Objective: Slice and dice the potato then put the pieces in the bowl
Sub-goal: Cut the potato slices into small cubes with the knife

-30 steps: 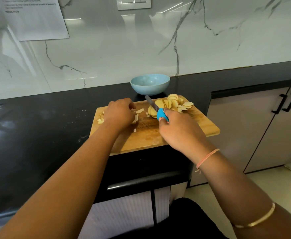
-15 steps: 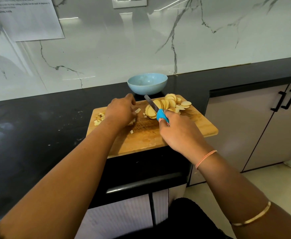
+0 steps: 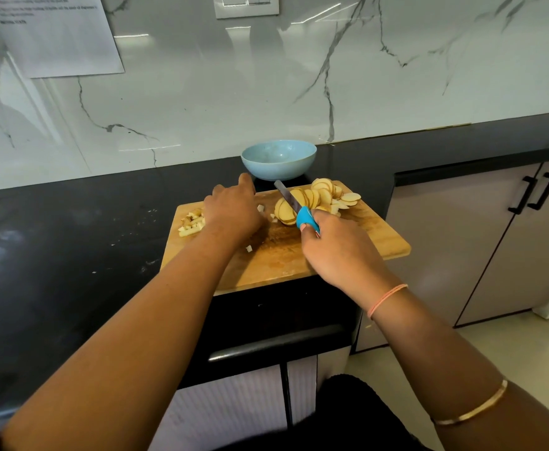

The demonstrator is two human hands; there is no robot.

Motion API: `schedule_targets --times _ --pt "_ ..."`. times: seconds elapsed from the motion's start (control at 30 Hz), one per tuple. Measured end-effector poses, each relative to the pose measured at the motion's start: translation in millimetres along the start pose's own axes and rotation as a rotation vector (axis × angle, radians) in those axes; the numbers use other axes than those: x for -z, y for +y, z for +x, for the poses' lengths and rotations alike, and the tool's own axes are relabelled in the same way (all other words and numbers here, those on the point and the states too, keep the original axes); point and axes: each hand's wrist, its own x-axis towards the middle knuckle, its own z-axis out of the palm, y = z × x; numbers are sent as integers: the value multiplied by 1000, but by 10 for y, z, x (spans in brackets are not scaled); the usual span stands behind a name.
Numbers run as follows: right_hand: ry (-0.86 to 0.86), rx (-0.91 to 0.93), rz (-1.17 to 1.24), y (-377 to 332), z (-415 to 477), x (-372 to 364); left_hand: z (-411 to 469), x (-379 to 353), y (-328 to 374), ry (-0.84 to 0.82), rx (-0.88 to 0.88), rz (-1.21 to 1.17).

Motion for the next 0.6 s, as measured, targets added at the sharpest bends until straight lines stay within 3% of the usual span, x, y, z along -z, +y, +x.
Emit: schedule_targets --times 0.6 --pt "3 -9 36 4 11 -14 -178 94 108 90 13 66"
